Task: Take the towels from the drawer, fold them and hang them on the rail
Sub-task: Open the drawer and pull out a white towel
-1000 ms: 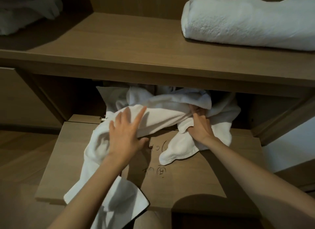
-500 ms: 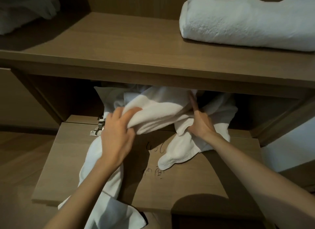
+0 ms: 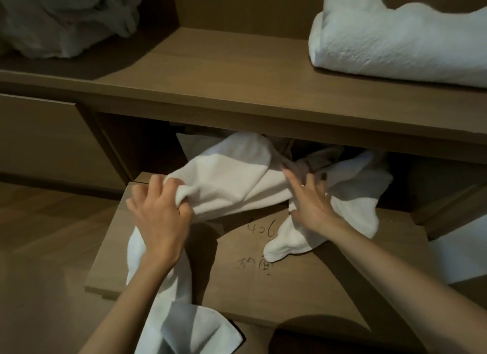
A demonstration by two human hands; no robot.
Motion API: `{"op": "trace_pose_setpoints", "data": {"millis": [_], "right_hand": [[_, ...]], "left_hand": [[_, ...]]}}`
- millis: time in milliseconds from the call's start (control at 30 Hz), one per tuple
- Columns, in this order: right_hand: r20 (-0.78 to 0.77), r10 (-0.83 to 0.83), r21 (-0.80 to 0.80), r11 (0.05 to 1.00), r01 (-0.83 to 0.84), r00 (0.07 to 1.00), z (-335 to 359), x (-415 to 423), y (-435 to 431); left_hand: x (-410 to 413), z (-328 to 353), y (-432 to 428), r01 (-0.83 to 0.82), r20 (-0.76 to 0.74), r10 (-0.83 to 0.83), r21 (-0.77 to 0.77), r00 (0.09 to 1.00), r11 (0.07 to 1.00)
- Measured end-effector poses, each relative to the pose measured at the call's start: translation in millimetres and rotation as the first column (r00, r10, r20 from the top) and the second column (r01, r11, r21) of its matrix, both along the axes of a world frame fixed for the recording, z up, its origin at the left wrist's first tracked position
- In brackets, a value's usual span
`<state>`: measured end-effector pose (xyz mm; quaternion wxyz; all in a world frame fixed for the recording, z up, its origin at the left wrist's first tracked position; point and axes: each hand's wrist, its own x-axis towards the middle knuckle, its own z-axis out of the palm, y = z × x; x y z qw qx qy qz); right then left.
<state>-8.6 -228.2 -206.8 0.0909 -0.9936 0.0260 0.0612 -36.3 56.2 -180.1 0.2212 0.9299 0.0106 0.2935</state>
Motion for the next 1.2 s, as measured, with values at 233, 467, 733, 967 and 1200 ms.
{"op": "trace_pose_setpoints", "data": {"millis": [233, 467, 733, 967, 1200], "right_hand": [[0.205, 0.043, 0.059, 0.997, -0.056, 0.978, -24.9, 5.9, 10.1], [0.157, 0.052, 0.029, 0.998, -0.057, 0.986, -30.3, 25.6, 24.4], [-0.093, -0.051, 0.044, 0.998, 0.055, 0.994, -52.6, 78.4, 24.4], [0.088, -0.179, 0.035, 0.984, 0.176, 0.98, -67.0, 133.9, -3.6], [-0.086, -0.142, 0.092, 0.984, 0.15, 0.986, -40.1, 140.4, -8.1]], "left_hand": [[15.1, -15.2, 47.1, -0.313, -0.142, 0.318, 0.055, 0.937, 0.948], [28.7, -24.5, 56.7, -0.332, -0.16, 0.307, -0.165, 0.938, 0.929], [62.8, -41.2, 1.5, -0.165, -0.225, 0.126, -0.165, 0.966, 0.972], [82.8, -55.5, -7.4, -0.036, -0.245, -0.003, -0.156, 0.97, 0.987], [79.6, -52.4, -6.1, 0.057, -0.248, -0.104, -0.192, 0.963, 0.98]]}}
